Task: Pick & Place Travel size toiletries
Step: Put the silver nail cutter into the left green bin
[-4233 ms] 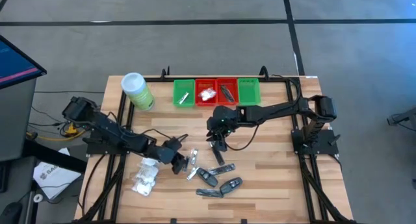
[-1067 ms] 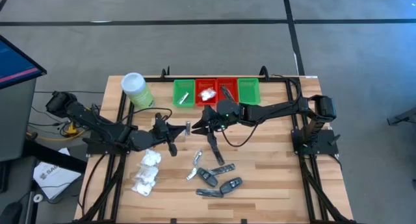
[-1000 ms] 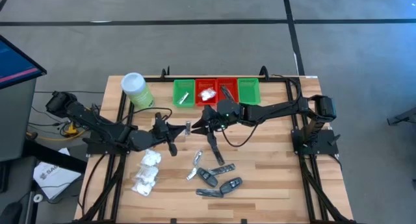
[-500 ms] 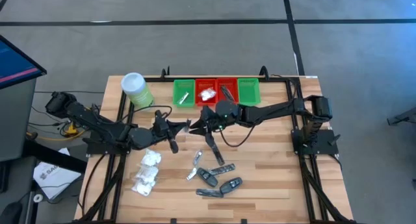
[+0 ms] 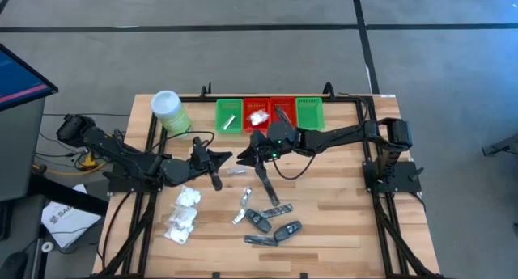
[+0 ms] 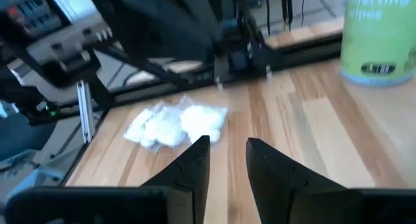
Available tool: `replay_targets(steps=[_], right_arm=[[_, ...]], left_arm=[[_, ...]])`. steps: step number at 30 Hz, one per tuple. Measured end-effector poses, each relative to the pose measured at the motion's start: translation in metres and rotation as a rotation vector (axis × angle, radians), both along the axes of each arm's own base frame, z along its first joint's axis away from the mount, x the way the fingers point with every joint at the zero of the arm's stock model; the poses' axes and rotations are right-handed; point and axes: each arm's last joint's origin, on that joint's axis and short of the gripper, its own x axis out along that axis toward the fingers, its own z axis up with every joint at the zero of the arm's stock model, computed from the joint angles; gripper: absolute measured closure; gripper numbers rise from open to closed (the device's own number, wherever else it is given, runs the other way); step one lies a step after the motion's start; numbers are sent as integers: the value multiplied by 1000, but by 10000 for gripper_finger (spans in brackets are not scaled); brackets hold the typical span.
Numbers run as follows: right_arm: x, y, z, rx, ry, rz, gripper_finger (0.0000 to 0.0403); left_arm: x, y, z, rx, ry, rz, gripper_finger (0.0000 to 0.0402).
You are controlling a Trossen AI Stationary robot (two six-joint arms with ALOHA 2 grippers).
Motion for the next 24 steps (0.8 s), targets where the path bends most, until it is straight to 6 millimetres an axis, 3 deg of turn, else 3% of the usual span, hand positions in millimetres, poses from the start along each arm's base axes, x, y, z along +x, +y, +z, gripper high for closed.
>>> replay_targets(steps=[5, 10, 14, 24], right_arm=[[-3, 5, -8, -22, 79, 23, 310], [-5, 12, -12, -40, 127, 49, 310], [-4, 16, -12, -54, 124, 65, 310], [-4, 16, -12, -57, 123, 67, 310]], left_arm=[[2, -4, -2, -29, 21, -153, 400], [-3, -4, -19, -34, 161, -227, 385], [-8, 2, -34, -39, 316, -215, 348], [-1, 14, -65, -54, 497, -249, 231]])
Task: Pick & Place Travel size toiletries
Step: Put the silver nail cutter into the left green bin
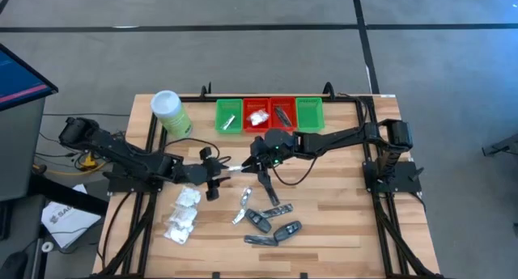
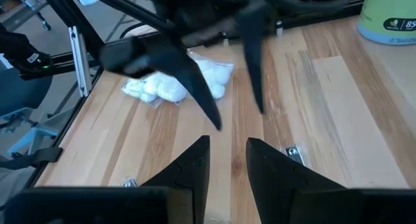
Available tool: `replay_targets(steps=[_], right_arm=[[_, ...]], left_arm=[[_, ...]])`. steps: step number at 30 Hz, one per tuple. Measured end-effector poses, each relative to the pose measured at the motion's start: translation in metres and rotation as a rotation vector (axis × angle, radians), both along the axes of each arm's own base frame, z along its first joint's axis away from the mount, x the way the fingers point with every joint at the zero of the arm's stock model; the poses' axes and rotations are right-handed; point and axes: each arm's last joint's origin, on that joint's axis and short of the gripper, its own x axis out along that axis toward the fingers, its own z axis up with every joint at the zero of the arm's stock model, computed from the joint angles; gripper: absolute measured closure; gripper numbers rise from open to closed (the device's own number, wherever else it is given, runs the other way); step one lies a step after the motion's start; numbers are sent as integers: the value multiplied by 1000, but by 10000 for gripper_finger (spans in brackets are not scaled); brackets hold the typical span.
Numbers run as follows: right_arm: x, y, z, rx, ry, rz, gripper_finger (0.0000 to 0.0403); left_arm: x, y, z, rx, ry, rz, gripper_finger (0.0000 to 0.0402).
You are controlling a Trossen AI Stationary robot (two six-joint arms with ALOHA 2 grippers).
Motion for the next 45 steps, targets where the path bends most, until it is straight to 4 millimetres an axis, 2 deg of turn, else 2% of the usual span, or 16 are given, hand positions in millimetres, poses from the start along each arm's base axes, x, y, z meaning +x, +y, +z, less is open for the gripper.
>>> replay_targets(steps=[5, 9, 35, 40, 45], right_arm=[[0, 0, 0, -7, -1, 4, 310], [0, 0, 0, -13, -3, 7, 310], [0, 0, 0, -23, -7, 12, 310], [0, 0, 0, -23, -7, 12, 310], [0, 0, 0, -23, -4, 12, 310]], left_arm=[[2, 8, -23, -6, 90, 40, 209], [5, 13, -33, -44, 138, 23, 206], [21, 52, -70, -77, 271, 40, 209], [25, 54, -77, -115, 272, 19, 232], [25, 54, -75, -109, 266, -1, 304]])
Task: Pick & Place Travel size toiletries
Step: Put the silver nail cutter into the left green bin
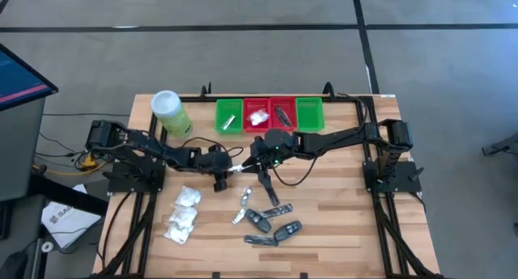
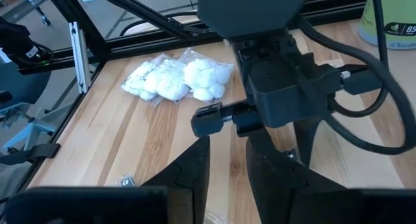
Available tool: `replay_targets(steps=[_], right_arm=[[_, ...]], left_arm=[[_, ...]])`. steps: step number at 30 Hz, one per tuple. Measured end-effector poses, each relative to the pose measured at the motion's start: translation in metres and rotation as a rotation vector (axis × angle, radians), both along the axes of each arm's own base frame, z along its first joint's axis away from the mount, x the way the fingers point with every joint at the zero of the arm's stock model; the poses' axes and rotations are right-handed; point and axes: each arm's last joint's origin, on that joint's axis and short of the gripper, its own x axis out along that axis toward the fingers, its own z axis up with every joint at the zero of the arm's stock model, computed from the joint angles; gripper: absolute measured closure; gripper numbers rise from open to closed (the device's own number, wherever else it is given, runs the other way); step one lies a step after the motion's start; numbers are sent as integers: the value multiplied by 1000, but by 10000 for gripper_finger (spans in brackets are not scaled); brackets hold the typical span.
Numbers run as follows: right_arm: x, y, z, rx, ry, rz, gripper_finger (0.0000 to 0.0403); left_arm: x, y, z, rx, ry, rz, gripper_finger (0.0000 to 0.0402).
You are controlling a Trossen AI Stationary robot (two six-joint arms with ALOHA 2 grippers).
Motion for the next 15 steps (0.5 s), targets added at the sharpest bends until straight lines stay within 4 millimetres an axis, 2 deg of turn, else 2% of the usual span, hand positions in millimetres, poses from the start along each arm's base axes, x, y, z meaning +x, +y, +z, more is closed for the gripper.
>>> replay_targets(steps=[3, 9, 15], right_arm=[[0, 0, 0, 0, 1, 0, 310], [0, 0, 0, -7, 0, 4, 310], [0, 0, -1, -12, 7, 6, 310]], left_arm=[[0, 0, 1, 1, 0, -1, 359], [-1, -1, 4, 13, -17, 9, 359], [-4, 1, 22, 44, -99, 61, 359]])
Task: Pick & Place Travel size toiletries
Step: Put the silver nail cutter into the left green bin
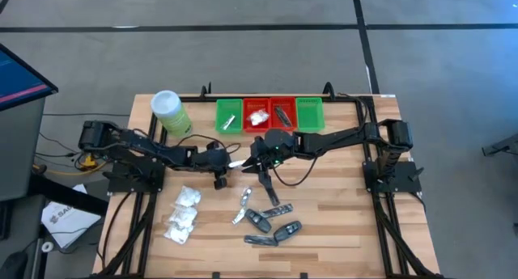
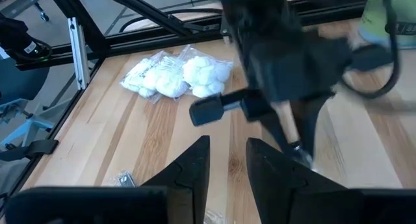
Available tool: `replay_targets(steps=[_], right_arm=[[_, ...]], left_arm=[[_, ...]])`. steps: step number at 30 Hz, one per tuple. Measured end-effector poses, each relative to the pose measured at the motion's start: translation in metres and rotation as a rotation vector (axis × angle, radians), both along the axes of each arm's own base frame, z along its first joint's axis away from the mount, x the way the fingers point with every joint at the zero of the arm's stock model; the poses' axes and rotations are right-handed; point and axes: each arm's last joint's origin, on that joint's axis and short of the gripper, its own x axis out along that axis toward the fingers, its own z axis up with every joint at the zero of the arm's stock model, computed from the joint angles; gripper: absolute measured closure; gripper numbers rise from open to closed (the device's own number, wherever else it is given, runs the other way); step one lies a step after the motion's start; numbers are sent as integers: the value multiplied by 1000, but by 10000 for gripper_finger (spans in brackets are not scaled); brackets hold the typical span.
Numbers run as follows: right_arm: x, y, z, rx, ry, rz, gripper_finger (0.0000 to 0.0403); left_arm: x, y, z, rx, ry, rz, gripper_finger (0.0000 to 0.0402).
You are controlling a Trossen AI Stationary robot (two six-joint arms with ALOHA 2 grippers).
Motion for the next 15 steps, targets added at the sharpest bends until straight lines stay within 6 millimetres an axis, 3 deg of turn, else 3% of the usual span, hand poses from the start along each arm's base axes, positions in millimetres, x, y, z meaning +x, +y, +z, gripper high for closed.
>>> replay_targets(steps=[8, 15], right_arm=[[0, 8, 0, 0, 0, 21, 310], [0, 15, 0, -1, -1, 39, 310]], left_arm=[[-8, 7, 37, 96, -183, 161, 354], [-17, 28, 57, 65, -315, 360, 353]])
